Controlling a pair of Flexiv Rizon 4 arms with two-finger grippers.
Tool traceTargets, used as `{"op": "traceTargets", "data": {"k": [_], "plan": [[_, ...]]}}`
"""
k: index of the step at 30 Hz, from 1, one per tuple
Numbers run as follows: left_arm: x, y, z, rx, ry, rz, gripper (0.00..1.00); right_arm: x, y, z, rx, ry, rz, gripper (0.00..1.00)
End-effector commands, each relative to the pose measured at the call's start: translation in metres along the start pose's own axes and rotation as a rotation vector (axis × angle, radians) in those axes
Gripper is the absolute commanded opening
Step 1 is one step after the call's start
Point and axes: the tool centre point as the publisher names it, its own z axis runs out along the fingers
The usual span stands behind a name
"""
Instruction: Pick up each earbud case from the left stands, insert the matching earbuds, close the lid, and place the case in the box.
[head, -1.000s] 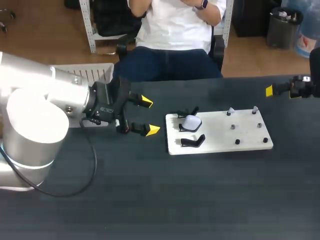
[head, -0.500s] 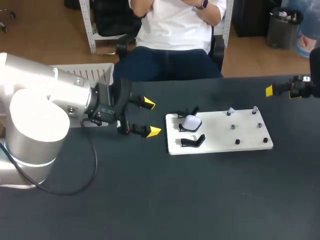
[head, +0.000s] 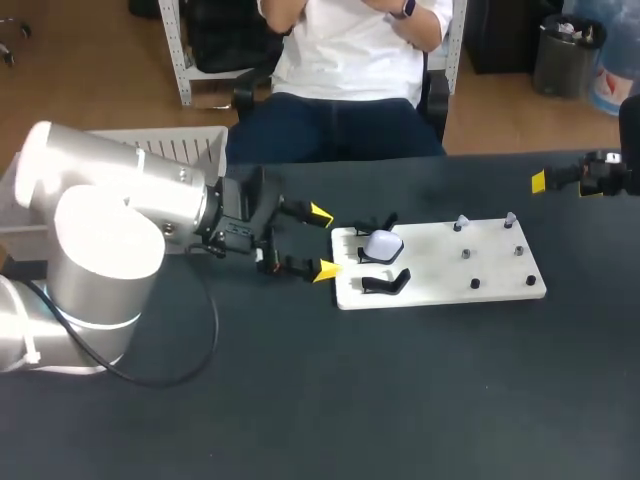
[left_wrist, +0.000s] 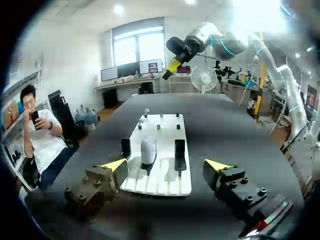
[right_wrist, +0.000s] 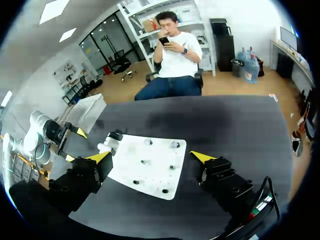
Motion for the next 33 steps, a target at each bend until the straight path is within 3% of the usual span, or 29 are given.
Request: {"op": "traceTargets", "data": {"k": [1, 15, 33], "plan": [[0.0, 0.005, 0.013, 0.014, -0.014, 0.008, 1.0, 0.0, 0.0, 0.0, 0.001, 0.0, 0.0, 1.0], [0.003, 0.02, 0.047, 0.052, -0.019, -0.013, 1.0, 0.0, 0.0, 0.0, 0.001, 0.0, 0.0, 1.0], [0.015, 0.032, 0.068, 0.079, -0.033, -0.054, 0.98, 0.0, 0.0, 0.0, 0.001, 0.0, 0.0, 1.0]]}}
